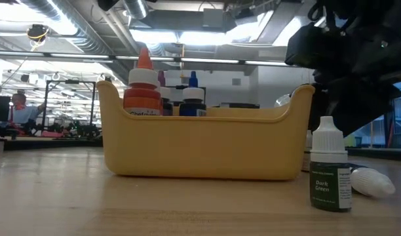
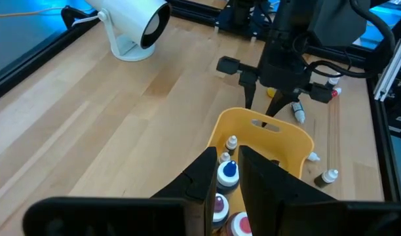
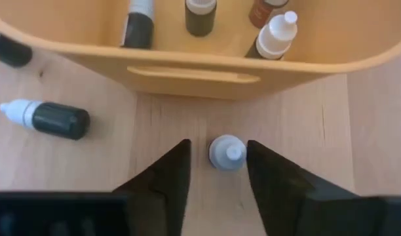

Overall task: Pick & Place food coloring
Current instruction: Put the small brown food coloring bottle in the yellow bin

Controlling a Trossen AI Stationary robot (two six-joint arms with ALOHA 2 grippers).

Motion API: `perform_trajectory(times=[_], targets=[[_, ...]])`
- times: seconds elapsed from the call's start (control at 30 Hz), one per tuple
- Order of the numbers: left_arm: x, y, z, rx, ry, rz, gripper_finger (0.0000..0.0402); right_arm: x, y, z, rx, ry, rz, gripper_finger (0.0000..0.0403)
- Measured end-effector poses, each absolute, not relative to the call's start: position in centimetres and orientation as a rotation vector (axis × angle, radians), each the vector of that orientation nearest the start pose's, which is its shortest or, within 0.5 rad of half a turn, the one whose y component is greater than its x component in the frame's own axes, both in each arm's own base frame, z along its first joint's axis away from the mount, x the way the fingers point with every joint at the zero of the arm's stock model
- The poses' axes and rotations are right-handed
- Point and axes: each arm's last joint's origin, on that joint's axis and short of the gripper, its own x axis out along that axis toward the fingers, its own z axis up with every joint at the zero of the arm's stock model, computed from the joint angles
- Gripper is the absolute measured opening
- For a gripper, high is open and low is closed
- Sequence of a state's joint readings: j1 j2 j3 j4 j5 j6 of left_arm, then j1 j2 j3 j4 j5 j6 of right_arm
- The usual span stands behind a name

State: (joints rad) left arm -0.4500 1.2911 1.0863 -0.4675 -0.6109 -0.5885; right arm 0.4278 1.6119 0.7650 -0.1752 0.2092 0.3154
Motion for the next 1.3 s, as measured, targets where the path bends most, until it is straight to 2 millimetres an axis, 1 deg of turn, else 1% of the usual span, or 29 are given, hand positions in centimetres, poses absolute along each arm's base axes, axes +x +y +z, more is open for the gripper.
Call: perform_trajectory(times=[0.23,0.33,0.43,0.5,0.57,0.63,0.7,0.8,0.93,1.03,1.1,1.2,1.3], targets=[[25.1,-10.3,30.9,-0.23,0.509,0.317,0.0059,26.5,11.4,14.3,-0.038,0.979,0.04,0.0058],[25.1,-10.3,30.9,-0.23,0.509,0.317,0.0059,26.5,11.4,14.5,-0.047,0.996,0.036,0.0053],[25.1,-10.3,30.9,-0.23,0.509,0.316,0.0059,26.1,11.2,15.3,-0.076,1.078,0.017,0.0053],[25.1,-10.3,30.9,-0.23,0.509,0.316,0.0059,25.9,11.0,16.8,-0.106,1.122,-0.012,0.0053],[25.1,-10.3,30.9,-0.23,0.509,0.316,0.0059,25.6,10.7,18.7,-0.119,1.135,-0.054,0.0053],[25.1,-10.3,30.9,-0.23,0.509,0.316,0.0059,25.5,10.4,20.4,-0.119,1.12,-0.086,0.0053],[25.1,-10.3,30.9,-0.23,0.509,0.316,0.0059,25.7,10.2,22.2,-0.085,1.068,-0.109,0.0053],[25.1,-10.3,30.9,-0.23,0.509,0.316,0.0059,26.7,10.3,24.5,-0.041,0.97,-0.103,0.0053],[25.1,-10.3,30.9,-0.23,0.51,0.316,0.0059,28.6,11.1,26.1,-0.04,0.873,-0.055,0.0053],[25.1,-10.3,30.9,-0.23,0.51,0.316,0.0059,30.0,11.7,26.2,-0.044,0.859,-0.028,0.0053],[25.1,-10.3,30.9,-0.23,0.51,0.316,0.0059,31.0,12.0,25.7,-0.042,0.853,-0.026,0.0053],[25.1,-10.3,30.9,-0.229,0.512,0.316,0.0059,32.3,12.4,24.6,-0.03,0.836,-0.018,0.0053],[25.1,-10.3,30.9,-0.228,0.513,0.316,0.0059,33.3,12.8,23.0,-0.027,0.86,-0.004,0.0053]])
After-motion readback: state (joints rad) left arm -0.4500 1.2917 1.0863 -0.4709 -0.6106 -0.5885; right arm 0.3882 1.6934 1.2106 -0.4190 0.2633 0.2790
